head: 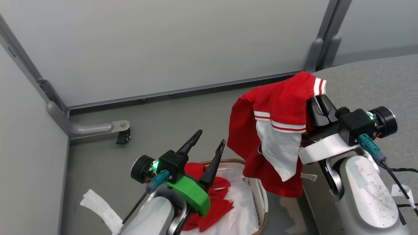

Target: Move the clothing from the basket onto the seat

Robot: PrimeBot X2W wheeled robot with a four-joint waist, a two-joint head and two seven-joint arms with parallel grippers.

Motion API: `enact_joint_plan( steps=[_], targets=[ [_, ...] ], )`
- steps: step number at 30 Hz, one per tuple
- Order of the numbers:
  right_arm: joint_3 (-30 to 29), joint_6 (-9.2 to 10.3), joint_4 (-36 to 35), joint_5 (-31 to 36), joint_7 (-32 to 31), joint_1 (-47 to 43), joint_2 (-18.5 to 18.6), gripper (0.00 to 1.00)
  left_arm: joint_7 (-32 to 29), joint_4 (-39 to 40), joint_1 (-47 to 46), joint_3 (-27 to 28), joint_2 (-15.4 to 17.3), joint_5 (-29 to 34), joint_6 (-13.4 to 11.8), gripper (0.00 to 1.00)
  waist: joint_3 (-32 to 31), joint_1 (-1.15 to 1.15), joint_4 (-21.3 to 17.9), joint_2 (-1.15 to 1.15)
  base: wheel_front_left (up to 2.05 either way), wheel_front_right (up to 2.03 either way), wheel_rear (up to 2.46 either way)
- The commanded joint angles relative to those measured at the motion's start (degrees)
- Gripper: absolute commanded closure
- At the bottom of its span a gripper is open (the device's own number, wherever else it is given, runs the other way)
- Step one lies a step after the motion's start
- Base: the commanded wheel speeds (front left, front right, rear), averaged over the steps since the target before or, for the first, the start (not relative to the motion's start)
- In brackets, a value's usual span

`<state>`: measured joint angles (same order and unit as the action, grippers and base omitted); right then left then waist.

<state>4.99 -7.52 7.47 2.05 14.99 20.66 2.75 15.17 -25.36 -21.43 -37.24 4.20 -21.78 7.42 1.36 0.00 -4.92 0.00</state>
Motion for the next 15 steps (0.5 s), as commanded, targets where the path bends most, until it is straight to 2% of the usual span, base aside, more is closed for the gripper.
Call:
enact_joint_plan(
  steps=[1,9,15],
  targets=[
    [-0.1,0.07,-0.1,0.2,0.3,0.2,0.2,1.0,0.0,0.5,0.9,0.2,-0.2,0.3,0.1,0.0,0.5,0.0,-3.7,0.0,0.0,0.0,0.0],
    [-1.1,0.07,-0.2,1.1,0.3,1.1,0.2,1.0,0.0,1.7,0.4,0.5,-0.7,1.1,0.1,0.0,2.4,0.0,-12.0,0.0,0.0,0.0,0.0],
    [-2.5,0.07,-0.6,0.8,0.3,1.2,0.2,1.0,0.0,1.8,-0.8,0.0,-0.8,1.6,0.1,0.0,3.7,0.0,-16.8,0.0,0.0,0.0,0.0]
  ],
)
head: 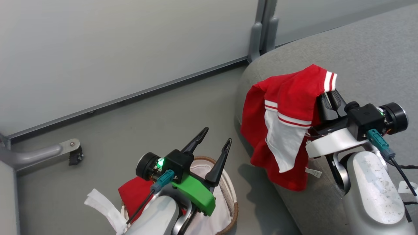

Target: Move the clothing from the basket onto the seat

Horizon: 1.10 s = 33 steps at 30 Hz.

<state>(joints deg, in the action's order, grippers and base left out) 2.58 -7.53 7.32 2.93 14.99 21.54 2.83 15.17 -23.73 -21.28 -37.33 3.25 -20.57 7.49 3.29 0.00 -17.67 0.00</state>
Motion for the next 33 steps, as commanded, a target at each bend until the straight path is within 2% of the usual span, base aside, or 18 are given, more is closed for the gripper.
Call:
enact_joint_plan(
  steps=[1,6,11,17,21,26,33],
  targets=[
    [-0.3,0.08,-0.5,-0.2,0.3,0.3,0.1,1.0,0.0,0.1,-1.1,0.0,0.2,0.4,0.0,0.0,2.0,0.0,-4.7,0.0,0.0,0.0,0.0],
    [-1.7,0.08,-0.9,-0.2,0.3,0.4,0.1,1.0,0.0,0.1,-1.7,-0.5,0.2,0.8,0.0,0.0,3.1,0.0,-6.5,0.0,0.0,0.0,0.0],
    [-2.9,0.08,-1.2,-0.1,0.3,1.2,0.1,1.0,0.0,0.2,-2.6,-1.2,0.4,0.9,0.0,0.0,4.3,0.0,-6.6,0.0,0.0,0.0,0.0],
    [-6.5,0.08,-1.4,1.1,0.3,5.1,0.2,1.0,0.0,0.6,-4.0,-1.8,1.1,1.3,0.0,0.0,7.3,0.0,-4.6,0.0,0.0,0.0,0.0],
    [-11.3,0.08,-1.6,2.4,0.3,10.3,0.1,1.0,0.0,0.9,-5.5,-1.9,1.7,1.7,0.0,0.0,10.7,0.0,-2.4,0.0,0.0,0.0,0.0],
    [-17.7,0.08,-0.9,3.8,0.3,19.1,2.9,1.0,0.0,1.7,-8.1,-2.4,2.6,2.2,0.0,0.0,16.1,0.0,0.9,0.0,0.0,0.0,0.0],
    [-24.9,0.08,1.5,4.4,0.3,31.0,9.1,1.0,0.0,3.3,-11.8,-2.0,3.5,3.6,0.0,0.0,24.0,0.0,5.3,0.0,0.0,0.0,0.0]
  ],
)
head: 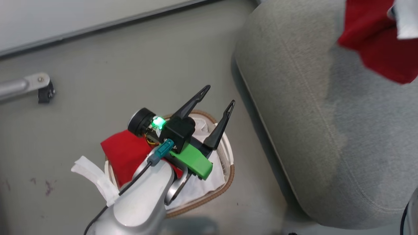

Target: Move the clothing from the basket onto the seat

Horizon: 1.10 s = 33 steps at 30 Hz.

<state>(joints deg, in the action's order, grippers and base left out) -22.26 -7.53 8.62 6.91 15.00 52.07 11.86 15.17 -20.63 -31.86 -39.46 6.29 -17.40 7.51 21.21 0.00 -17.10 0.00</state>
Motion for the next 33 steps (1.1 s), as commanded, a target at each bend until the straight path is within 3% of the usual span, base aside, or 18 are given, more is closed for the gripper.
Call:
enact_joint_plan(
  steps=[1,10,16,22,31,33],
  targets=[
    [-0.9,0.08,0.2,0.6,0.3,1.4,0.5,1.0,0.0,0.5,-1.7,0.3,0.6,0.6,0.0,0.0,7.1,0.0,5.2,0.0,0.0,0.0,0.0],
    [-9.1,0.08,-0.5,1.7,0.3,2.9,2.1,1.0,0.0,3.5,-5.2,1.3,1.7,2.8,0.0,0.0,16.2,0.0,8.7,0.0,0.0,0.0,0.0],
    [-14.0,0.08,1.1,1.6,0.3,-1.6,-1.4,1.0,0.0,4.6,-5.0,2.6,2.8,4.1,0.0,0.0,19.3,0.0,8.5,0.0,0.0,0.0,0.0],
    [-15.3,0.08,3.0,2.3,0.3,-5.7,-4.9,1.0,0.0,4.8,-4.2,3.7,3.9,4.9,-0.1,0.0,20.6,0.0,7.1,0.0,0.0,0.0,0.0],
    [-16.1,0.08,7.4,3.3,0.3,-8.0,-6.7,1.0,0.0,4.4,-3.2,4.4,4.6,5.3,-0.1,0.0,20.6,0.0,5.8,0.0,0.0,0.0,0.0],
    [-16.4,0.08,8.1,3.6,0.3,-8.4,-6.7,0.91,0.0,4.1,-2.9,4.4,4.6,5.1,-0.1,0.0,20.1,0.0,5.7,0.0,0.0,0.0,0.0]
  ],
)
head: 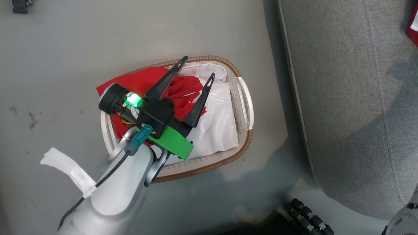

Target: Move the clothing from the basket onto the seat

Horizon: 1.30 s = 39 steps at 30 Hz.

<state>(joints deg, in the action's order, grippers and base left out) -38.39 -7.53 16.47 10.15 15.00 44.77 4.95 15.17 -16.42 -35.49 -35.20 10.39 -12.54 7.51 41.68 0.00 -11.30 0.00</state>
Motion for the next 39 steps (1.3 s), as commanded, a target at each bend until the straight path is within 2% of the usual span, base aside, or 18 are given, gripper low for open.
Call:
enact_joint_plan(
  steps=[1,2,3,13,23,31,39],
  targets=[
    [-0.3,0.08,0.7,0.5,0.3,-1.2,0.1,0.61,0.0,-0.2,0.8,0.1,0.5,0.1,-0.1,0.0,-0.6,0.0,-0.1,0.0,0.0,0.0,0.0],
    [-0.2,0.08,0.7,0.8,0.3,-1.4,-0.1,0.04,0.0,-0.4,1.0,0.2,0.4,0.0,-0.1,0.0,-1.0,0.0,-0.2,0.0,0.0,0.0,0.0],
    [0.0,0.08,0.9,1.0,0.3,-1.7,-0.2,0.0,0.0,-0.6,1.1,0.2,0.4,-0.1,-0.1,0.0,-1.3,0.0,-0.3,0.0,0.0,0.0,0.0],
    [2.6,0.08,2.5,1.7,0.3,-6.0,-0.2,0.0,0.0,-2.4,2.6,0.3,-0.8,-1.5,-0.1,0.0,-6.0,0.0,-0.8,0.0,0.0,0.0,0.0],
    [5.1,0.08,2.3,0.9,0.3,-15.0,0.2,0.0,0.0,-3.5,6.1,2.3,-3.0,-3.7,-0.1,0.0,-14.5,0.0,0.0,0.0,0.0,0.0,0.0],
    [7.8,0.08,2.6,0.7,0.3,-18.1,2.6,0.0,0.0,-4.0,10.1,6.0,-4.6,-5.5,0.0,0.0,-21.8,0.0,2.1,0.0,0.0,0.0,0.0],
    [14.0,0.08,3.7,-0.6,0.3,-16.8,4.2,0.0,0.0,-3.7,14.9,12.1,-5.9,-5.7,0.0,0.0,-28.0,0.0,5.2,0.0,0.0,0.0,0.0]
  ],
)
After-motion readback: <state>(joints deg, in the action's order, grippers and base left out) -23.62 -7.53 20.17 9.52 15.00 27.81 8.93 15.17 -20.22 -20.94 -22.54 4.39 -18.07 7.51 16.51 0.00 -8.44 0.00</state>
